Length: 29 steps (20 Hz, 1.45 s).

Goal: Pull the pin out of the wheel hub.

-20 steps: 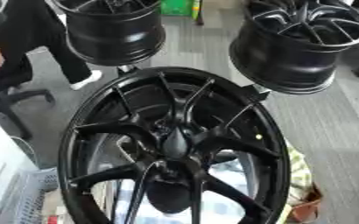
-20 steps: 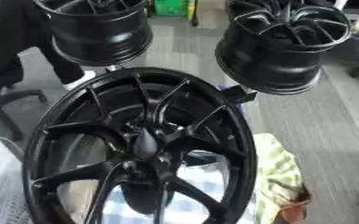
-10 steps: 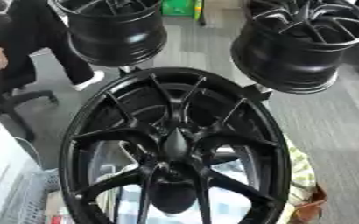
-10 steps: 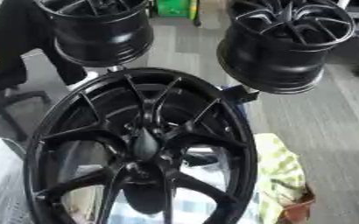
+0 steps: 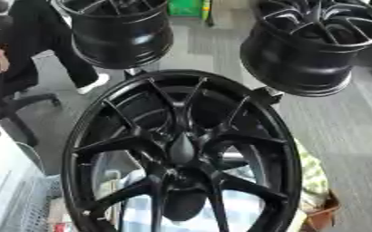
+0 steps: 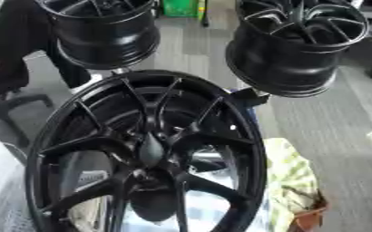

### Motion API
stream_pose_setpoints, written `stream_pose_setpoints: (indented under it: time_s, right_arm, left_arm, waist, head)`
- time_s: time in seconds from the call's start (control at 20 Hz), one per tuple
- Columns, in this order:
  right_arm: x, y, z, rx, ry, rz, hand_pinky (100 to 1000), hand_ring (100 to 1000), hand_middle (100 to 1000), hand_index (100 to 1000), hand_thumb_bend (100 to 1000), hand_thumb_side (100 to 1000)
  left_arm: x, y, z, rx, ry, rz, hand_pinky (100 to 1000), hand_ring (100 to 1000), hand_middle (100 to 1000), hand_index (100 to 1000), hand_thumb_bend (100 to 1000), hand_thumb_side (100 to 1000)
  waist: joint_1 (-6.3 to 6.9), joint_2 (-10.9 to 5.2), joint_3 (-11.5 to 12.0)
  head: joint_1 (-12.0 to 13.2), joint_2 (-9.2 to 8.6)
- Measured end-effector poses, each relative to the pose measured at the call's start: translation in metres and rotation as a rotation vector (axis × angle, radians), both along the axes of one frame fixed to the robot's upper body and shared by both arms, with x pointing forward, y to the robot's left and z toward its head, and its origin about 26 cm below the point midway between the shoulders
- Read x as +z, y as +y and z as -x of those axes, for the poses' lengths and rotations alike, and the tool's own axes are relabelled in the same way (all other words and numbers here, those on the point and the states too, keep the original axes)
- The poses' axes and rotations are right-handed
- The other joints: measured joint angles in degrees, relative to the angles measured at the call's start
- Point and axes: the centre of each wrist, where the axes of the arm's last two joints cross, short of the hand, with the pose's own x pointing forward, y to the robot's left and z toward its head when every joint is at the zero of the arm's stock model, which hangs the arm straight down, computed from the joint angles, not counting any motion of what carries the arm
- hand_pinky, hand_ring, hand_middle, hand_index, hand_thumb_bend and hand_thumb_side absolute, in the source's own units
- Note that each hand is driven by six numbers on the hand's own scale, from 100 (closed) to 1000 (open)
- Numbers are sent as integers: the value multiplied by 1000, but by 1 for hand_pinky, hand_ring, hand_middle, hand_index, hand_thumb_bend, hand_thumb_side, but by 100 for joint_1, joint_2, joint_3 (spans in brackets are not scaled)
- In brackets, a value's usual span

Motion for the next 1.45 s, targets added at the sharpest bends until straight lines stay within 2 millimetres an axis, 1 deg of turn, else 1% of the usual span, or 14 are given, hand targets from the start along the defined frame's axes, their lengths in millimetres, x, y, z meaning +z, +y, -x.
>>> stream_pose_setpoints:
  time_s: [0.4, 0.55, 0.6, 0.65, 0.7, 0.8, 0.85, 0.9, 1.0, 1.05, 1.25, 1.45]
  right_arm:
    - [2, 0, 1, -2, -72, -5, 790, 771, 770, 824, 558, 254]
    - [8, 4, 2, 24, -124, 2, 768, 725, 699, 783, 537, 246]
    - [11, 6, 3, 46, -153, 6, 767, 723, 695, 780, 536, 245]
    - [13, 9, 4, 71, -183, 9, 764, 709, 673, 760, 512, 255]
    - [16, 12, 6, 101, -220, 13, 765, 707, 672, 756, 503, 261]
    - [22, 22, 13, 184, -312, 18, 768, 711, 677, 756, 447, 307]
    - [25, 28, 17, 231, -362, 18, 767, 711, 676, 755, 426, 320]
    - [29, 34, 22, 279, -414, 18, 766, 710, 675, 754, 426, 317]
    - [35, 48, 32, 370, -511, 23, 765, 706, 670, 751, 431, 297]
    - [37, 56, 38, 415, -559, 32, 766, 705, 666, 747, 432, 268]
    - [37, 103, 68, 603, -755, 105, 778, 711, 666, 749, 481, 205]
    - [36, 148, 103, 741, -897, 182, 775, 707, 660, 747, 507, 174]
  left_arm:
    - [0, 0, 0, 1, -3, 2, 787, 768, 657, 818, 100, 595]
    - [0, 0, 0, 1, -3, 3, 787, 768, 657, 818, 100, 593]
    - [0, 0, 0, 1, -3, 3, 787, 768, 657, 818, 100, 592]
    - [0, 0, 0, 2, -4, 3, 787, 768, 657, 817, 100, 589]
    - [0, 0, 0, 2, -5, 4, 787, 768, 656, 817, 100, 586]
    - [0, 1, 0, 6, -10, 9, 787, 767, 656, 817, 100, 582]
    - [1, 1, 0, 8, -14, 12, 787, 766, 656, 817, 100, 579]
    - [1, 1, 0, 10, -17, 14, 787, 766, 656, 817, 100, 578]
    - [1, 2, 0, 13, -24, 19, 787, 764, 656, 817, 100, 573]
    - [2, 2, 0, 16, -28, 22, 787, 763, 657, 817, 100, 568]
    - [2, 4, 0, 25, -55, 41, 789, 765, 662, 817, 100, 552]
    - [3, 6, 1, 28, -97, 77, 790, 765, 663, 817, 100, 528]
  waist:
    - [3, -10, -7]
    - [11, -13, -20]
    - [15, -13, -20]
    - [18, -13, -20]
    - [25, -13, -20]
    - [38, -13, -14]
    - [43, -12, -9]
    - [47, -12, -1]
    - [56, -6, 4]
    - [65, -1, 4]
    - [104, 8, 6]
    - [121, 12, 6]
  head:
    - [2, 1]
    - [5, 2]
    - [10, 2]
    - [20, 2]
    - [27, 2]
    - [39, 3]
    - [45, 3]
    - [47, 3]
    - [47, 2]
    - [48, 1]
    - [52, -3]
    - [50, -4]
